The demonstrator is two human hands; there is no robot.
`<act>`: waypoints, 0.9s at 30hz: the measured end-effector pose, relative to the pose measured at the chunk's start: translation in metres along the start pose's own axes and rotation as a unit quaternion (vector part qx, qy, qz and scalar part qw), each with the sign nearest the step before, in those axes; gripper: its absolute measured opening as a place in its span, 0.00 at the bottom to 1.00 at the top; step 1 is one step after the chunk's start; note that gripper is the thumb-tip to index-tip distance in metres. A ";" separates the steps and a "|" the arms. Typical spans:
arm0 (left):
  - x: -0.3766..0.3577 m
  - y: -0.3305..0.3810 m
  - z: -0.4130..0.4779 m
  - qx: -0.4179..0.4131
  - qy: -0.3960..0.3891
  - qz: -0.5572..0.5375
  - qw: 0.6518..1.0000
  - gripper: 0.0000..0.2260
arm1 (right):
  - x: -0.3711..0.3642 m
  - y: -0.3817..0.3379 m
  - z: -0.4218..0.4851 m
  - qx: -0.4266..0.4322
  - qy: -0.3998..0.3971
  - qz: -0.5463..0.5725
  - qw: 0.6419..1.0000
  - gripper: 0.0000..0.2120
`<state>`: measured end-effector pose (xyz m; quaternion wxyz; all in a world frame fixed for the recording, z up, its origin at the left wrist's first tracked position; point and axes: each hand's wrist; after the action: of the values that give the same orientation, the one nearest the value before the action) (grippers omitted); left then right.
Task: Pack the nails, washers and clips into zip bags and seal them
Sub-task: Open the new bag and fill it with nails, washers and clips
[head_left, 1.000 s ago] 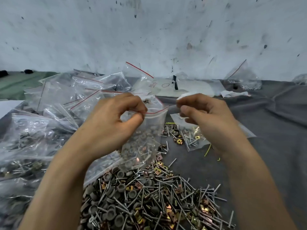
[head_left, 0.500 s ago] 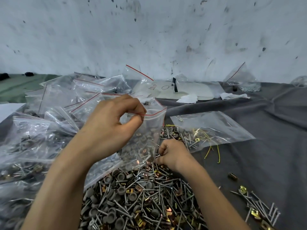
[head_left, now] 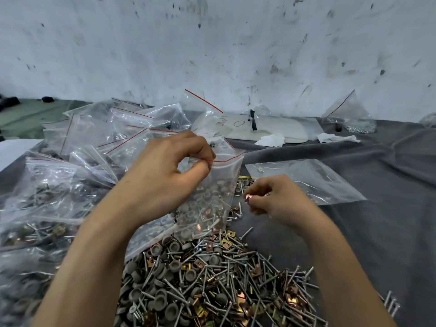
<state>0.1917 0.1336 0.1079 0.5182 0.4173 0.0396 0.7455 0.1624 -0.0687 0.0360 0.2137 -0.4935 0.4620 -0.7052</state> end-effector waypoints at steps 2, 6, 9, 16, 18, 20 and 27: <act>0.000 0.001 0.000 -0.002 -0.004 0.002 1.000 0.05 | 0.003 -0.003 -0.002 -0.002 -0.008 0.015 1.000 0.07; 0.001 0.002 -0.001 -0.004 -0.012 0.003 1.000 0.05 | 0.006 -0.005 -0.003 -0.014 -0.004 0.048 0.999 0.07; 0.002 0.002 0.000 -0.004 -0.011 -0.001 1.000 0.05 | 0.009 -0.009 -0.005 -0.006 0.011 0.075 0.997 0.07; -0.005 -0.001 -0.001 -0.010 -0.025 0.010 1.000 0.03 | 0.019 -0.029 -0.015 0.044 0.002 0.226 0.973 0.11; -0.006 0.000 -0.001 -0.017 -0.035 0.004 0.999 0.05 | 0.020 -0.034 -0.019 0.047 -0.026 0.268 0.962 0.11; -0.007 0.001 -0.002 -0.018 -0.043 -0.017 0.999 0.07 | 0.020 -0.038 -0.022 0.042 -0.042 0.297 0.953 0.10; -0.008 0.007 -0.001 -0.044 -0.063 -0.021 0.997 0.10 | 0.015 -0.044 -0.027 0.015 -0.072 0.348 0.935 0.09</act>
<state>0.1867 0.1245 0.1056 0.5530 0.4393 -0.0168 0.7078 0.1390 -0.0472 0.0789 0.4856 -0.3480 0.5779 -0.5560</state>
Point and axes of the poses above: each hand's wrist, its own z-axis towards the middle knuckle, its own x-axis out of the back of the hand, y = z × x, and after that the axes turned 14 degrees about y, right-handed
